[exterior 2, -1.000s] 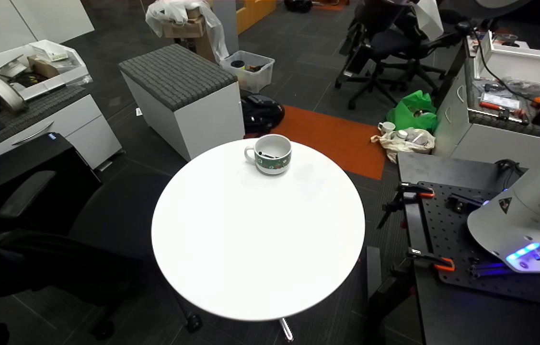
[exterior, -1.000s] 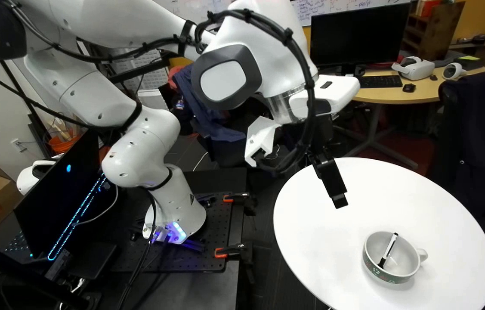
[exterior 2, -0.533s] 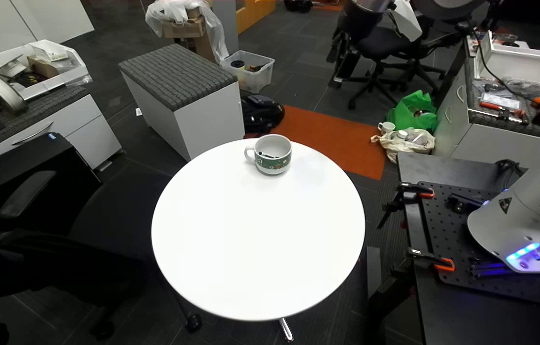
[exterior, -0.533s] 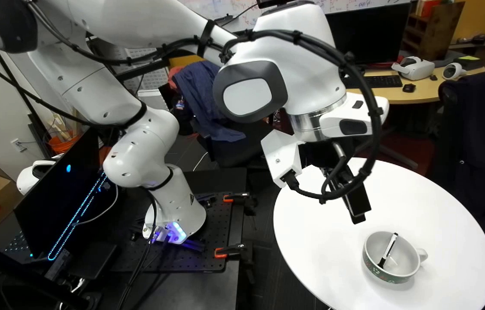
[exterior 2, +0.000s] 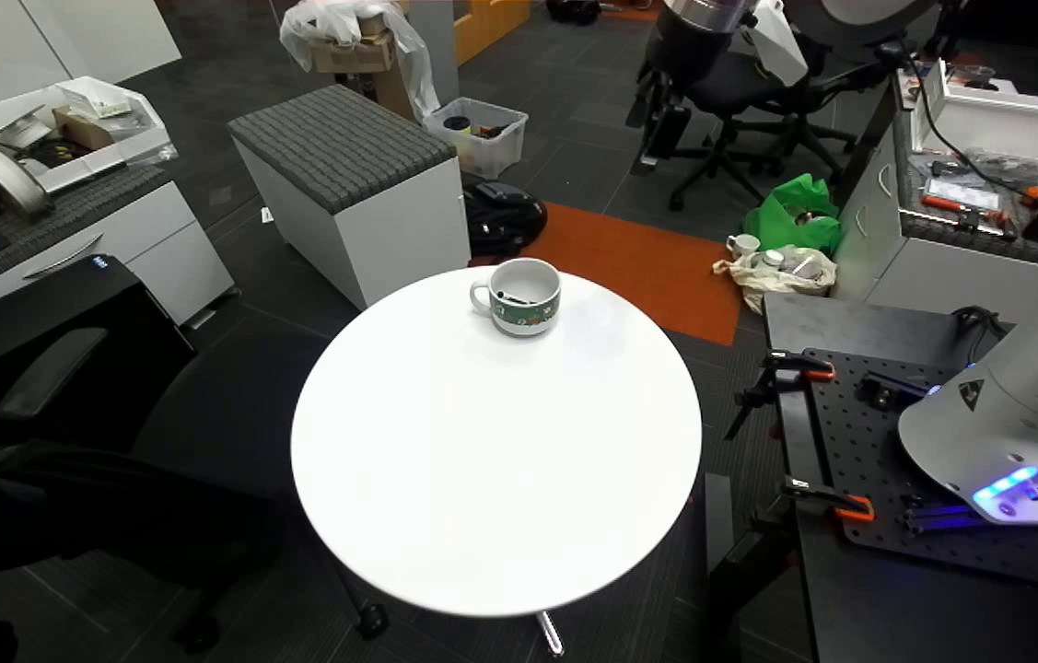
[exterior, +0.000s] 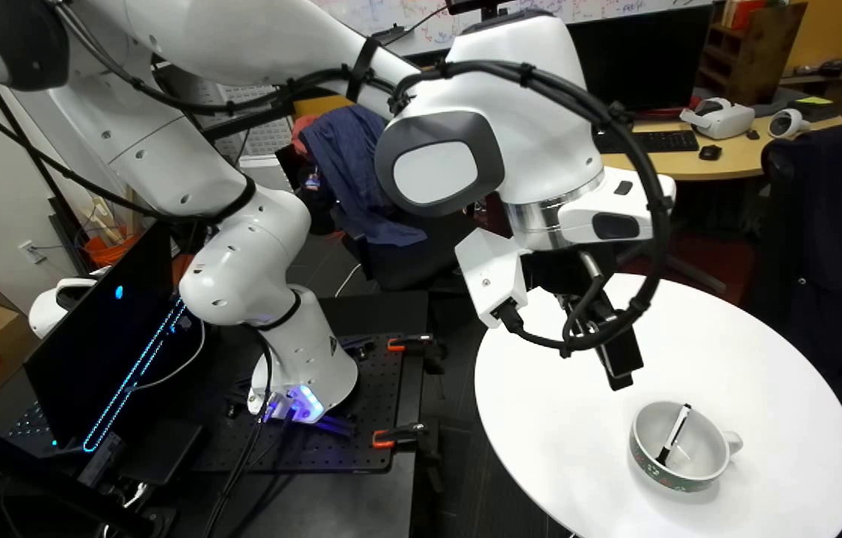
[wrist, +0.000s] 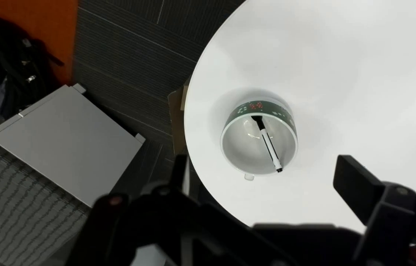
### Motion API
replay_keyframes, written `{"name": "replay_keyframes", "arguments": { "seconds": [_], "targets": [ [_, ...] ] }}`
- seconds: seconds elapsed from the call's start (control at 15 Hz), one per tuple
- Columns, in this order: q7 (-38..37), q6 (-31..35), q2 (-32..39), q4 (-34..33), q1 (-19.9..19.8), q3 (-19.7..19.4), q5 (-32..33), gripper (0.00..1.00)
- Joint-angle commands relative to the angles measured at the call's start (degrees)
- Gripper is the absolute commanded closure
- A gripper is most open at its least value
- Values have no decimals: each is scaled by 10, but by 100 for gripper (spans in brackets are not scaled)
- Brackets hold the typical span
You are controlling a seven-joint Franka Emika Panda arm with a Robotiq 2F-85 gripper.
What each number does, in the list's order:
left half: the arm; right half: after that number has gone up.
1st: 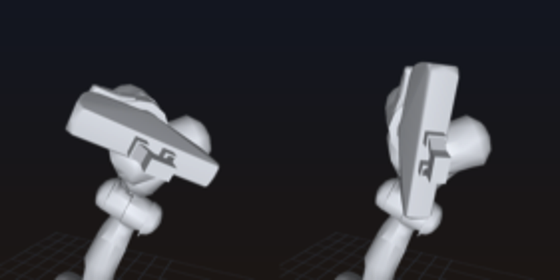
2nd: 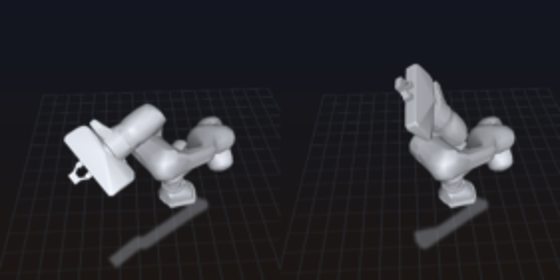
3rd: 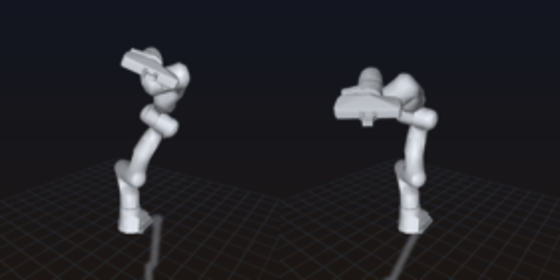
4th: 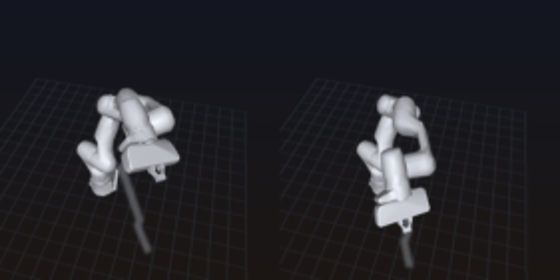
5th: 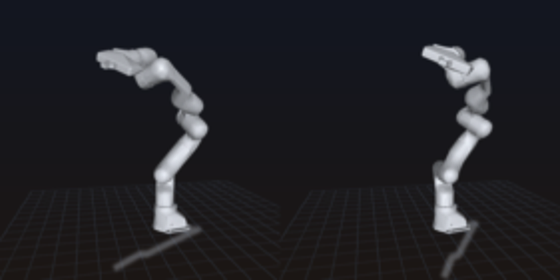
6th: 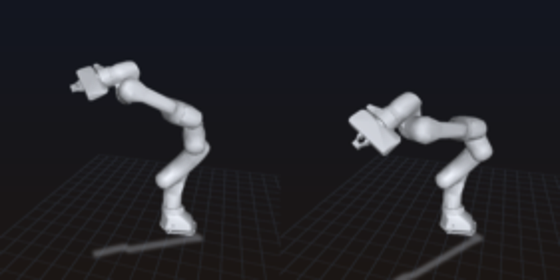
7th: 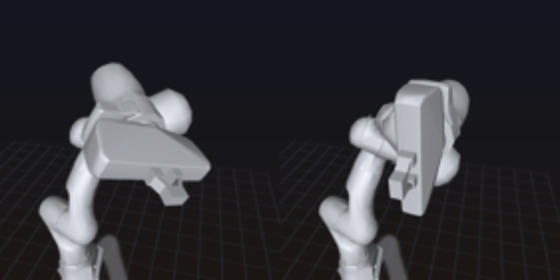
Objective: Take the black marker out of the mug
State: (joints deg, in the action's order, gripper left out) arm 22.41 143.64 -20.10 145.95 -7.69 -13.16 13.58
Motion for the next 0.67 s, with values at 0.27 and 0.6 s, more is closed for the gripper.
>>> {"name": "replay_keyframes", "arguments": {
  "seconds": [0.27,0.6],
  "targets": [
    [138,-22,37,3,58,-25,-118,0],
    [216,-17,84,-23,48,-30,-137,0]
  ]
}}
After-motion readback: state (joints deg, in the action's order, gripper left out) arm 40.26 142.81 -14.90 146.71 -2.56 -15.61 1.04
